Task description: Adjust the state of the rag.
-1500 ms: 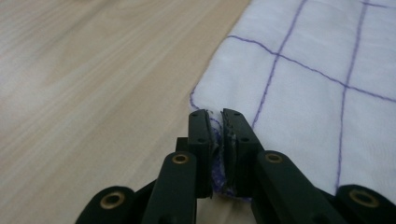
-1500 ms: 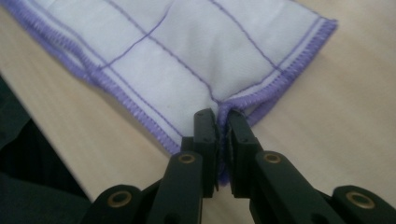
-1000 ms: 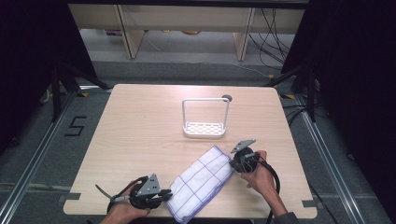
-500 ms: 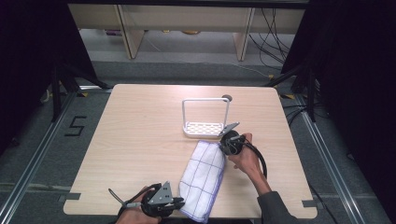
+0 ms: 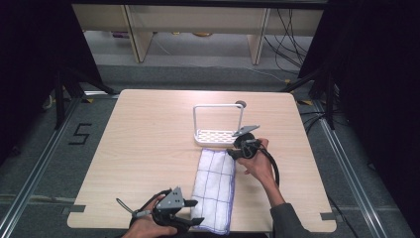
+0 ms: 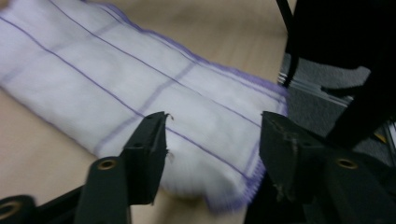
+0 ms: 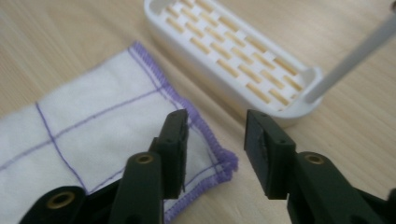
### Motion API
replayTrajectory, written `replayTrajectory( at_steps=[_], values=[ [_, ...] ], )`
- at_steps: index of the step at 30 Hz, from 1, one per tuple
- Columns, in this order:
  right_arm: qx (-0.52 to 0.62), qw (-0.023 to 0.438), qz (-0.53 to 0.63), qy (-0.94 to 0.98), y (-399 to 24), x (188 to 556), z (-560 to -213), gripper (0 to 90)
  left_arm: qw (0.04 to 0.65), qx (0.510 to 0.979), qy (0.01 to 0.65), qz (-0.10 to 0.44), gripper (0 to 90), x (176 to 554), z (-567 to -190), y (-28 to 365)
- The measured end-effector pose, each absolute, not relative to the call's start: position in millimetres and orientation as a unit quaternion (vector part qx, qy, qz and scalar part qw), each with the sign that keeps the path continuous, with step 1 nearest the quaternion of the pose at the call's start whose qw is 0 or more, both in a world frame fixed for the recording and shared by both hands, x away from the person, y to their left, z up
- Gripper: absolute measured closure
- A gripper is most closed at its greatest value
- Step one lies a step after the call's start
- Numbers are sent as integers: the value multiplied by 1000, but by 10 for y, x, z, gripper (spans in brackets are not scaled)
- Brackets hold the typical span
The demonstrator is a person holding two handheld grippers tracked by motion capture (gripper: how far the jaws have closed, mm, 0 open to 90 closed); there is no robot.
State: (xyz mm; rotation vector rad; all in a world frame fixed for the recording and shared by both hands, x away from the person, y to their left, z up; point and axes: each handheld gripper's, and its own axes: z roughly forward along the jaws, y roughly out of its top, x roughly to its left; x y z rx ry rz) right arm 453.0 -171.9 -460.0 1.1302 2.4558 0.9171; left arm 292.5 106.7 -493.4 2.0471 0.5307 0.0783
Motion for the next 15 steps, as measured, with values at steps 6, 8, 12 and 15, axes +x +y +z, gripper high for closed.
replayTrajectory(
  at_steps=[6, 8, 12, 15],
  values=[
    [423, 145, 340, 828, -1950, 4479, -4543, 521, 491, 820, 284, 81, 340, 3479, -4805, 1181],
    [413, 149, 335, 834, -1976, 4488, -4600, 516, 479, 816, 309, 97, 350, 3680, -4819, 1188],
    [431, 135, 324, 832, -1968, 4459, -4652, 520, 456, 817, 333, 119, 354, 4053, -4885, 1084],
    [421, 133, 315, 840, -1957, 4484, -4702, 523, 438, 823, 343, 118, 368, 4290, -4938, 1007]
  ],
)
